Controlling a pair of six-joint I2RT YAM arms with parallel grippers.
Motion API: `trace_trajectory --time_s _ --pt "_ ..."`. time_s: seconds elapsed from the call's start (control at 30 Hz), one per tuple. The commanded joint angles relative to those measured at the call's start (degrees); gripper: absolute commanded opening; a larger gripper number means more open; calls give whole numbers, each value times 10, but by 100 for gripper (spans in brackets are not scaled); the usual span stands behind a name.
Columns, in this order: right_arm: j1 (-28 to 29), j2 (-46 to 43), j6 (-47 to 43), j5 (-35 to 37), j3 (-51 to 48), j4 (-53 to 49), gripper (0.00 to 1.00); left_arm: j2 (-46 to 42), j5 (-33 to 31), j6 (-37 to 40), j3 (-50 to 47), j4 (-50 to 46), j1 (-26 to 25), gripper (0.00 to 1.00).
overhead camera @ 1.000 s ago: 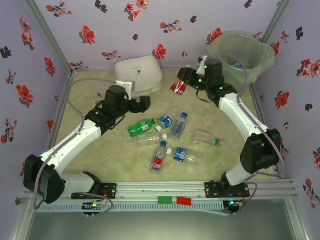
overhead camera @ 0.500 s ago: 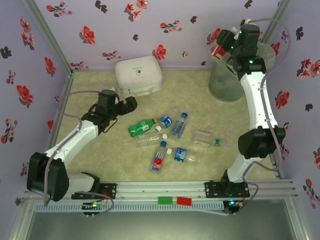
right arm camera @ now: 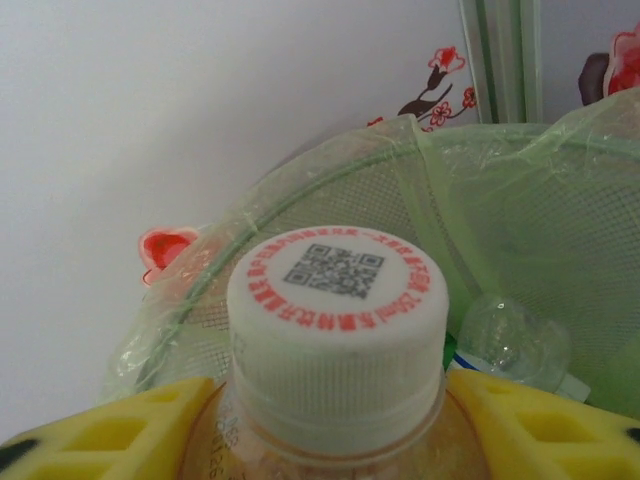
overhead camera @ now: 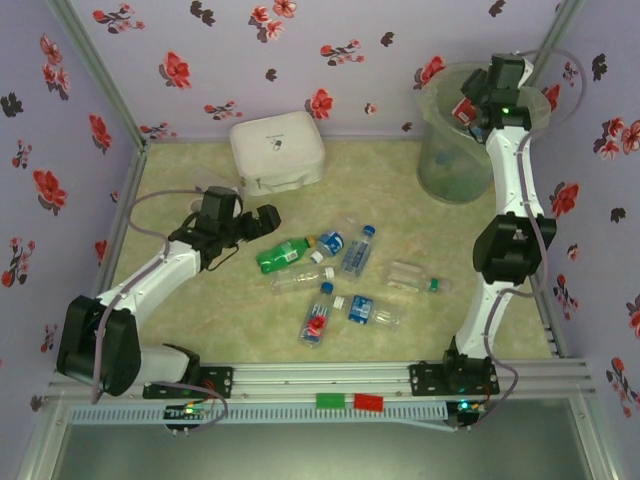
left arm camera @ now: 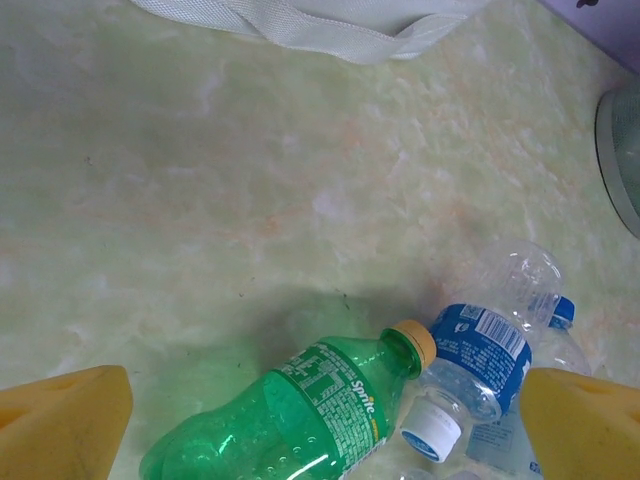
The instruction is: Put the plastic bottles in the bin
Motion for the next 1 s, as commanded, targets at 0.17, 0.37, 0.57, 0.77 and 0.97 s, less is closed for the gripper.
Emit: trace_trajectory --time_s 0.17,0.37,0.57,0.77,0.97 --pt "1 -11 -16 5 33 -11 99 12 12 34 26 -25 -2 100" --pt "9 -69 -53 -13 3 -26 100 24 16 33 34 -25 -1 100" --pt "60 -174 -113 -36 -107 -76 100 18 15 43 45 -3 -1 100" --pt "134 -306 -118 -39 -281 -136 99 19 14 45 56 37 -1 100" --pt "207 -398 -44 -42 -443 -201 100 27 11 38 50 86 -1 100"
